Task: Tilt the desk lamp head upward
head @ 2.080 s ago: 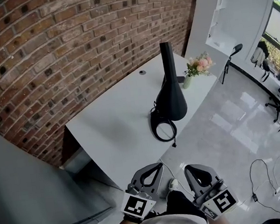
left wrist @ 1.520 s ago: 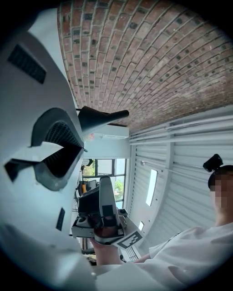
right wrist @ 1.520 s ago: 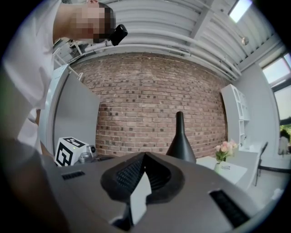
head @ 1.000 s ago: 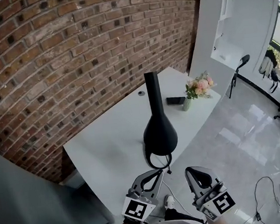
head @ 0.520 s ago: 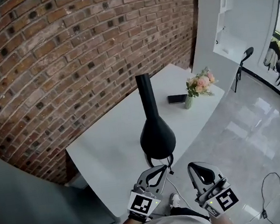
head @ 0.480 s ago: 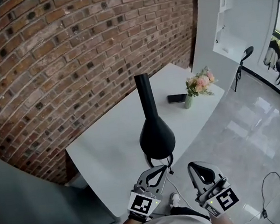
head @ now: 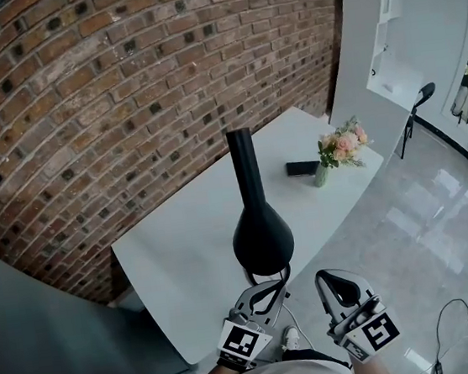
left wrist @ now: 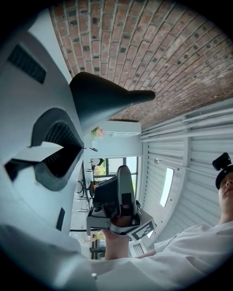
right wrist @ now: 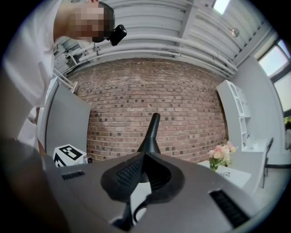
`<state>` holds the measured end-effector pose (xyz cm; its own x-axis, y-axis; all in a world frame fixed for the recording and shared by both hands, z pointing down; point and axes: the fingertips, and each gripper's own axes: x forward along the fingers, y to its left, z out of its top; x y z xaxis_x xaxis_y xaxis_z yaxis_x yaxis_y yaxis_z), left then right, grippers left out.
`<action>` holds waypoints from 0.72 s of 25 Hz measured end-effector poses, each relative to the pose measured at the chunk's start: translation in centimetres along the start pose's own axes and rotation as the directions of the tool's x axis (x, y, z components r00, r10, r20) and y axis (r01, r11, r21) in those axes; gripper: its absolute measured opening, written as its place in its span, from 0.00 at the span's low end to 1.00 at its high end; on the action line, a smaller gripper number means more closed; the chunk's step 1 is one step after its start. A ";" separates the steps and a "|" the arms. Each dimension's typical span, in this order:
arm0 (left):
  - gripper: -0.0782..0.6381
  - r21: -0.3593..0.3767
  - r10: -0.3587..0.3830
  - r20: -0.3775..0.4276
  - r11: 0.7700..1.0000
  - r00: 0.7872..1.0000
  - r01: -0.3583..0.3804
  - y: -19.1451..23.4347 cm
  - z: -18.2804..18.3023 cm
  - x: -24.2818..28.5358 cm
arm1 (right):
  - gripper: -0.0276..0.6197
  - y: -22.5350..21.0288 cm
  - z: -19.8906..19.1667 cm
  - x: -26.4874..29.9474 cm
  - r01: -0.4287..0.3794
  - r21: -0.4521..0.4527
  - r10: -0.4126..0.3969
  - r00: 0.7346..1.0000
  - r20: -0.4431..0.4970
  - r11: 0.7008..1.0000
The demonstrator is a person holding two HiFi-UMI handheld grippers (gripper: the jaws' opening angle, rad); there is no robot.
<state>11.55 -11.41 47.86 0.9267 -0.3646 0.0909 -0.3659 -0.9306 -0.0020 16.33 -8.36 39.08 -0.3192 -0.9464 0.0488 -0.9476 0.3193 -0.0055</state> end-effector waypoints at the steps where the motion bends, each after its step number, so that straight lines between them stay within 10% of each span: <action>1: 0.12 0.004 0.007 -0.003 1.000 1.000 -0.007 0.2 -0.1 0.1 | 0.06 -0.2 0.0 0.1 -0.004 -0.001 0.004 1.000 -0.001 1.000; 18: 0.12 -0.068 0.172 -0.048 0.982 0.984 -0.175 2.7 -3.9 1.6 | 0.06 -2.6 -0.7 2.1 -0.104 -0.008 0.104 0.994 -0.023 0.994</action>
<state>11.70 -14.35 51.86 0.8449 -0.5169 0.1373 -0.5272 -0.8483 0.0503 18.11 -11.13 39.91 -0.4159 -0.9066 0.0710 -0.9090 0.4168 -0.0026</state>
